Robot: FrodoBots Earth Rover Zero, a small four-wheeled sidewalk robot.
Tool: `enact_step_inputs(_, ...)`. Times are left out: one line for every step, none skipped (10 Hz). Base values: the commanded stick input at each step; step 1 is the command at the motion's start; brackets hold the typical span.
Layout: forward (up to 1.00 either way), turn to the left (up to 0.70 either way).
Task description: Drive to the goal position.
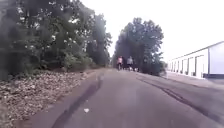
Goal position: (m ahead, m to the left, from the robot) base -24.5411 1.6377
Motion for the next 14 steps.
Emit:
enact_step_inputs(1.0, 0.0)
enact_step_inputs(1.0, 0.0)
enact_step_inputs(1.0, 0.0)
enact_step_inputs(1.0, 0.0)
enact_step_inputs(1.0, 0.0)
enact_step_inputs(1.0, 0.0)
enact_step_inputs(1.0, 0.0)
enact_step_inputs(1.0, 0.0)
enact_step_inputs(1.0, 0.0)
enact_step_inputs(1.0, 0.0)
enact_step_inputs(1.0, 0.0)
enact_step_inputs(1.0, 0.0)
enact_step_inputs(1.0, 0.0)
enact_step_inputs(1.0, -0.02)
